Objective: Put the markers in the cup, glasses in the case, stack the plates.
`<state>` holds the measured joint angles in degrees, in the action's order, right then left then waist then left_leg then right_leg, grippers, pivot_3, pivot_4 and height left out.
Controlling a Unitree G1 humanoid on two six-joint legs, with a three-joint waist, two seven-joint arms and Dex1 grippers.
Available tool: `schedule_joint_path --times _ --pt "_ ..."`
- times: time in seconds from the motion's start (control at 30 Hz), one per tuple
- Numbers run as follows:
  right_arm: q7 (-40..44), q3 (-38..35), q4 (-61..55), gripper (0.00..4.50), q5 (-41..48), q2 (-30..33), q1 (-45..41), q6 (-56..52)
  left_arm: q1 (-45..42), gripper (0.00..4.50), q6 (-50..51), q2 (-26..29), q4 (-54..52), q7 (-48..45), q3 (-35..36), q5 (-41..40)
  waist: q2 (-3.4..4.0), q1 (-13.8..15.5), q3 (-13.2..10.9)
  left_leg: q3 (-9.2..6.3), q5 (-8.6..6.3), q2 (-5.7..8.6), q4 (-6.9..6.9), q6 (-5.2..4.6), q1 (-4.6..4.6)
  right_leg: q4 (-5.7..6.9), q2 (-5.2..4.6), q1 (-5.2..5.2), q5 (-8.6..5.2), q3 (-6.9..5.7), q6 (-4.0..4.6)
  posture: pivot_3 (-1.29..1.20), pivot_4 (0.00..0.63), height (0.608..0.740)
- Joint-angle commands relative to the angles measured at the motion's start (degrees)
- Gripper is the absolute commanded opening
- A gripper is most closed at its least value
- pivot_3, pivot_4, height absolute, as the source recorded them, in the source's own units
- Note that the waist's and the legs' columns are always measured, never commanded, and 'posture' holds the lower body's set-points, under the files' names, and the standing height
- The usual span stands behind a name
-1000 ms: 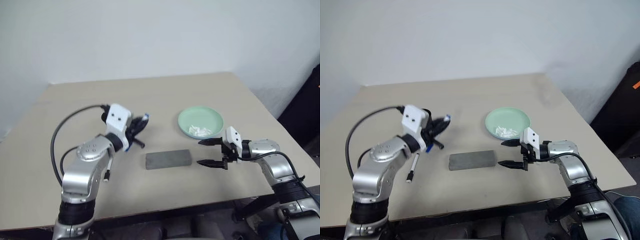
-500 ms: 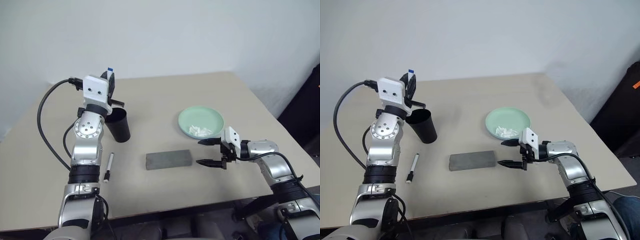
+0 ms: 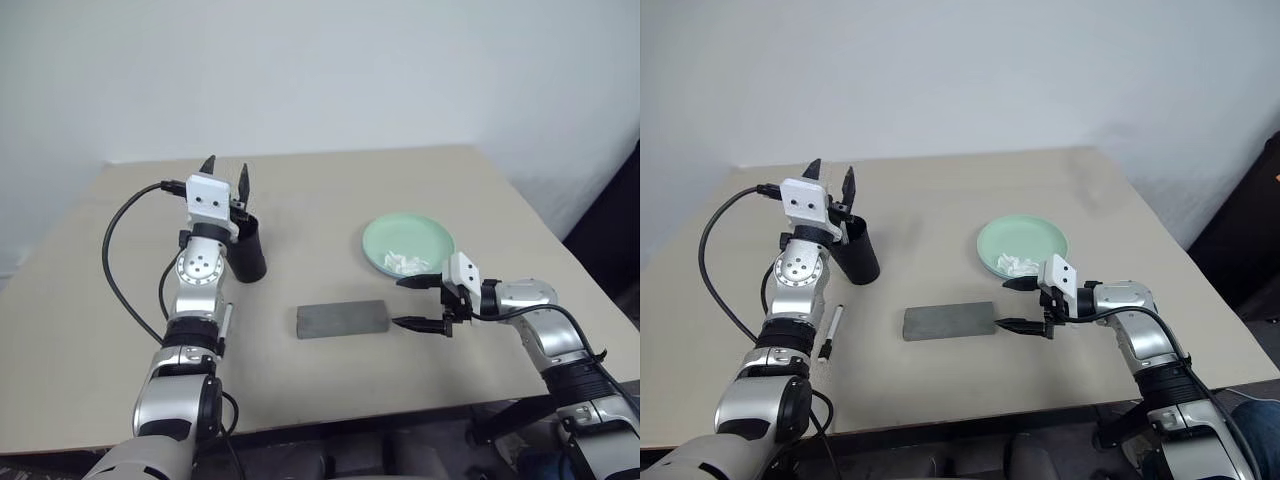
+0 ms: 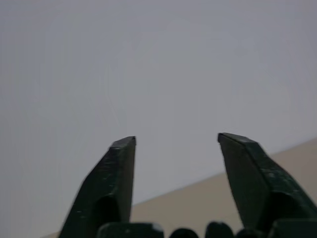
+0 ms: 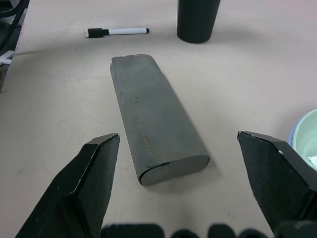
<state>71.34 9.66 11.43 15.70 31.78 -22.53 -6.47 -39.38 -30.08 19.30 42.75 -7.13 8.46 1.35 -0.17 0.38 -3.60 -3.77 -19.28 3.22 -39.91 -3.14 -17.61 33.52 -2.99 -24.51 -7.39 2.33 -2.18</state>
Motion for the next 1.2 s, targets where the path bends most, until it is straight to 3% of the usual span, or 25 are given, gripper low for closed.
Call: schedule_joint_path --times 0.03,0.27,0.43,0.57,0.73,0.9,1.03,1.2 --pt "-0.3 -1.4 -2.0 4.13 0.6 0.4 -1.0 0.6 -2.5 3.23 -1.2 0.3 -1.6 -0.7 -0.3 -0.6 0.0 0.0 0.0 0.01 0.0 0.0 0.0 0.0 0.0 0.0 0.0 0.0 0.0 0.0 0.0 0.0 0.0 0.74" --pt "-0.3 -1.0 -1.6 4.13 0.4 -0.1 -1.4 0.9 -0.1 3.23 6.7 0.1 -9.4 -5.0 -0.6 -3.7 0.0 0.0 0.0 0.01 -0.01 -0.01 0.0 -0.02 0.0 0.02 0.01 0.0 0.0 -0.01 0.0 0.0 0.0 0.74" --pt "-0.2 -0.9 -1.2 4.13 0.3 -0.3 -1.4 1.2 4.9 3.23 25.3 -0.6 -29.0 -12.1 1.4 -18.0 0.0 -0.2 0.0 0.02 -0.05 -0.09 0.0 -0.09 0.0 0.03 0.0 -0.01 -0.01 0.02 -0.01 0.0 0.0 0.74" --pt "0.1 -1.0 -0.8 4.13 0.2 -0.3 -1.4 1.5 13.0 3.23 41.2 4.0 -47.9 -15.2 2.6 -27.0 0.01 -0.8 0.0 0.07 -0.09 -0.15 0.01 -0.05 0.01 0.04 0.05 -0.08 -0.01 0.05 -0.01 0.0 0.0 0.74" --pt "0.5 -0.9 -0.4 4.13 0.3 -0.3 -1.4 1.8 22.5 3.23 51.9 8.3 -60.6 -15.2 7.6 -34.2 0.04 -0.8 0.0 0.06 -0.12 -0.2 0.01 -0.03 0.06 0.1 0.09 -0.05 -0.03 0.03 0.01 0.0 0.0 0.74" --pt "1.4 -0.6 0.4 4.13 0.4 -0.5 -2.2 2.1 31.6 3.23 57.7 10.0 -66.9 -15.8 11.9 -39.7 0.02 -1.1 0.0 0.04 -0.08 -0.22 -0.01 0.0 0.09 0.12 0.1 0.0 -0.04 0.0 0.02 0.0 0.0 0.74" --pt "2.4 -0.6 1.3 4.13 0.3 -0.4 -3.1 2.4 39.8 3.23 60.1 11.6 -68.8 -16.8 14.0 -39.8 0.05 -1.6 0.0 0.07 -0.09 -0.22 0.0 0.01 0.11 0.14 0.11 -0.01 -0.05 0.02 0.03 0.0 0.0 0.74" --pt "3.2 -0.3 2.7 4.13 -0.1 -0.5 -3.9 3.0 44.2 3.23 63.3 14.8 -65.2 -12.9 11.5 -31.5 0.04 -1.6 -0.1 0.05 -0.07 -0.23 0.0 0.03 0.11 0.14 0.13 0.01 -0.05 -0.01 0.04 0.0 0.0 0.74"
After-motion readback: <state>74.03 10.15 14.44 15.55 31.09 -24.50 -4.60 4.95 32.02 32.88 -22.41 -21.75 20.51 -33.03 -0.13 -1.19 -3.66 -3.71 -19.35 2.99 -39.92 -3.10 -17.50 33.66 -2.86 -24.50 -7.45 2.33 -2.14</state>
